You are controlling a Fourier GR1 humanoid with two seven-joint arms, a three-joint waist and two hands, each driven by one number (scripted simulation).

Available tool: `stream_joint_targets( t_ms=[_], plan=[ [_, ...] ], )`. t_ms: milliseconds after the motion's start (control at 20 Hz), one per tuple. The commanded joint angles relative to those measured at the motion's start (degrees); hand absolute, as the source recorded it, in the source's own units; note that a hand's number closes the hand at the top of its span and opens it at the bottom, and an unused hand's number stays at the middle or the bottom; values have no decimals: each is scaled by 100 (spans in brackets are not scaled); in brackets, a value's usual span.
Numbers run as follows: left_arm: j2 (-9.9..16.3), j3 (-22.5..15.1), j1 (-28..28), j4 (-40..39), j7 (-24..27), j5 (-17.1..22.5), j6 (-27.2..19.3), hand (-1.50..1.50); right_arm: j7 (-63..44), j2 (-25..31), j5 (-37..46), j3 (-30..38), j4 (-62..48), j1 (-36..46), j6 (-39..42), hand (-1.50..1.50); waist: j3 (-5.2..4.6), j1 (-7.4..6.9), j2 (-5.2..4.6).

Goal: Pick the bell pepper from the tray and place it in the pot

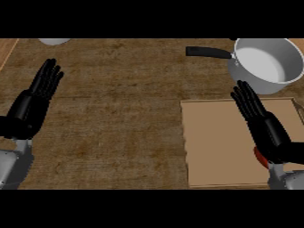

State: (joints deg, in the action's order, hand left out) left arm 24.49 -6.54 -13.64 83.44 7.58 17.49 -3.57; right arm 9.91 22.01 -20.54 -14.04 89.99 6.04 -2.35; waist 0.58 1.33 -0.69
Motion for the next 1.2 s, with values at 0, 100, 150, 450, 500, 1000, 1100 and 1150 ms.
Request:
stream_joint_targets(
  t_ms=[0, 100, 150, 450, 500, 1000, 1100, 1150],
  plan=[
    [-173, 77, -114, -45, -208, -196, -35, 0, 292, 117, 115, 283, -309, -44, 494, 150, -57, -122, 67],
    [-110, 301, -378, -206, -496, -100, -509, 0, 654, 1043, -544, 1019, -985, 575, 1590, 150, -41, -174, 21],
    [-98, 324, -302, 13, -710, -117, -720, 0, 990, 1318, -501, 1168, -1237, 534, 1892, 150, -25, -252, 22],
    [-297, 306, -283, 69, -1190, -16, -1011, 0, 2795, 2054, 1067, 1334, -2647, 616, 1790, -150, -2, -384, -42],
    [-378, 280, -95, 104, -1059, -129, -1154, 0, 3447, 2080, 1050, 1394, -2772, 477, 2026, -150, -7, -340, -14],
    [-209, 338, 87, 565, -1542, -165, -1160, 0, 4961, 3054, 1824, 1024, -3777, 1208, 3238, -150, -46, -284, 49],
    [-203, 402, 178, 710, -1593, -78, -1146, 0, 4702, 3234, 2214, 608, -3478, 1102, 3146, -150, -52, -278, 67],
    [-311, 336, 39, 606, -1608, -209, -1317, 0, 4570, 3526, 2237, 523, -3324, 1182, 3387, -150, -56, -227, 65]
  ],
)
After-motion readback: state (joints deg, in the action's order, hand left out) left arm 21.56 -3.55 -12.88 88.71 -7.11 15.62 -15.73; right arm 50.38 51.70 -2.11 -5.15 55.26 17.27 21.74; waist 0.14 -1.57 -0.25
